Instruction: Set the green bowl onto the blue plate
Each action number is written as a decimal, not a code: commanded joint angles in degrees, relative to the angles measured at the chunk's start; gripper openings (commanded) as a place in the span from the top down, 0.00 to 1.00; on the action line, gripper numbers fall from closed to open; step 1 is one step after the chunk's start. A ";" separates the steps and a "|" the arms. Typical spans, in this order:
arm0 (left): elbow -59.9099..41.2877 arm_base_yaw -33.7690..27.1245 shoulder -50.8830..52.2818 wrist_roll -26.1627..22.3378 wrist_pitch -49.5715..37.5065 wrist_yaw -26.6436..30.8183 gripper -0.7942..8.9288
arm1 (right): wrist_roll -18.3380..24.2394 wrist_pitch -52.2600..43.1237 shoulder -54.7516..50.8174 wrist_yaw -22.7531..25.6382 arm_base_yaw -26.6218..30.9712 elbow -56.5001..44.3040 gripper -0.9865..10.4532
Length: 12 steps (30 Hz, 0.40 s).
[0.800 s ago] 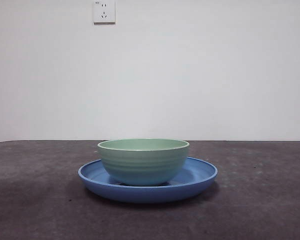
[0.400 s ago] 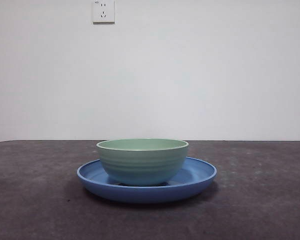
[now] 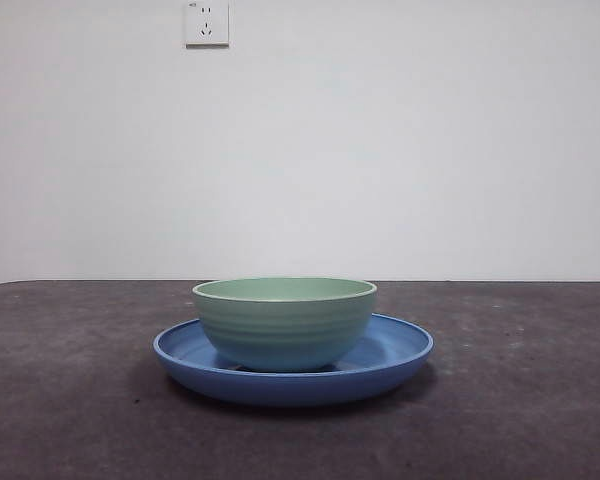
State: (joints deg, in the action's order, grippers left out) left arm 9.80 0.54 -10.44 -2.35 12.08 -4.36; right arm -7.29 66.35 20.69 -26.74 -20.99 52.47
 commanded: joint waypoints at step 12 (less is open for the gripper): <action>-7.08 -2.03 6.14 0.94 -1.25 1.86 0.86 | 0.50 -0.68 0.07 -0.02 -0.31 0.87 0.90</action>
State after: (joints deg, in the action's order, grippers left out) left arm 2.83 -1.34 -4.25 -1.98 11.55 -2.72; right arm -7.29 66.35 20.69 -26.76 -20.99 52.47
